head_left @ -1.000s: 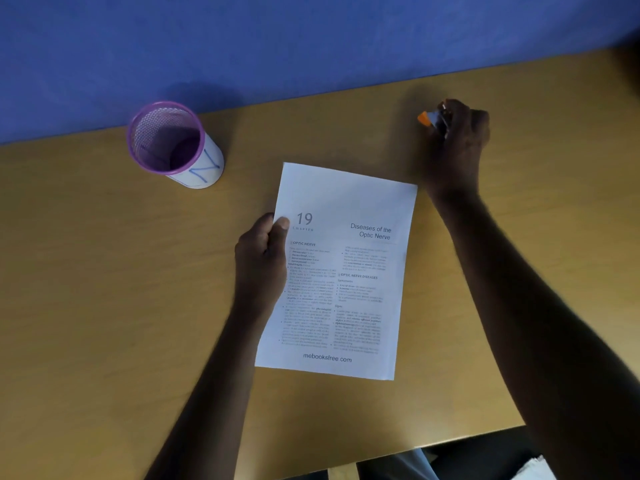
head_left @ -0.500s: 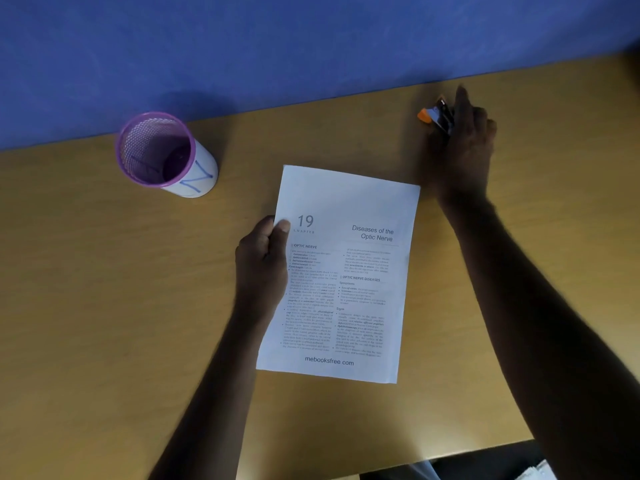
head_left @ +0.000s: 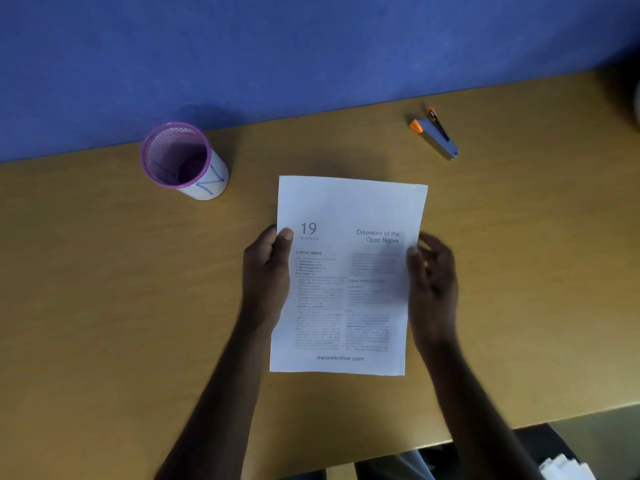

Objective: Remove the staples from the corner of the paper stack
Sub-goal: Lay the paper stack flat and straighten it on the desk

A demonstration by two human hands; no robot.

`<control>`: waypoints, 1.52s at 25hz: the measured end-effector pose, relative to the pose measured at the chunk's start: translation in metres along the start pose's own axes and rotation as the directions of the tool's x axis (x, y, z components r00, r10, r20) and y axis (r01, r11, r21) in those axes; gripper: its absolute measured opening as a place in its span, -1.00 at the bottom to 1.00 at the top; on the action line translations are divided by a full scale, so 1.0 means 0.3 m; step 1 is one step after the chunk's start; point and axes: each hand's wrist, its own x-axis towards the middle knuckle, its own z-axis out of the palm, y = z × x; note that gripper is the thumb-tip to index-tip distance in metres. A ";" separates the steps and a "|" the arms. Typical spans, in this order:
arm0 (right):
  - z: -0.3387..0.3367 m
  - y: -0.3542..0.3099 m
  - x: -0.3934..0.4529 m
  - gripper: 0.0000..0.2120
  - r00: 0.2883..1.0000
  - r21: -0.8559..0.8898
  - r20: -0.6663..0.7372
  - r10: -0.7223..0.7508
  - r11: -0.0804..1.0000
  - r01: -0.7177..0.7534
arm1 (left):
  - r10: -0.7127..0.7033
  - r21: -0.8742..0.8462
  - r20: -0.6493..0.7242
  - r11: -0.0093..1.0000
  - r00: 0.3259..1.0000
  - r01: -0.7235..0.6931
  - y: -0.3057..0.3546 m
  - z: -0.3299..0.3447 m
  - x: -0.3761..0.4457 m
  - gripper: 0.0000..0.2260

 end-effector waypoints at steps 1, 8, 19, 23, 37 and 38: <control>-0.019 0.018 -0.067 -0.64 0.999 -0.030 0.037 0.013 0.999 -0.012 | -0.026 -0.025 -0.012 0.999 1.000 0.026 -0.008 0.002 -0.011 -0.78; -0.084 0.118 -0.267 -0.66 0.991 -0.160 0.115 0.068 0.986 -0.049 | -0.163 -0.124 -0.080 0.981 0.983 0.152 -0.055 -0.014 -0.069 -0.75; 0.037 0.010 0.008 -0.67 0.997 -0.289 0.078 0.023 0.957 0.001 | -0.151 0.173 -0.105 0.971 0.983 0.168 -0.098 -0.079 -0.078 -0.92; 0.082 -0.023 0.057 -0.65 0.994 -0.327 0.107 0.011 0.945 0.025 | -0.098 0.272 -0.144 0.953 0.985 0.134 -0.083 -0.099 -0.047 -0.94; 0.116 -0.017 0.048 -0.51 0.939 -0.654 0.285 -0.193 0.677 0.337 | 0.136 0.664 -0.139 0.748 0.981 -0.010 -0.049 -0.096 -0.048 -0.82; 0.115 -0.015 0.048 -0.53 0.937 -0.663 0.288 -0.199 0.664 0.345 | 0.134 0.670 -0.137 0.743 0.981 -0.008 -0.049 -0.094 -0.049 -0.82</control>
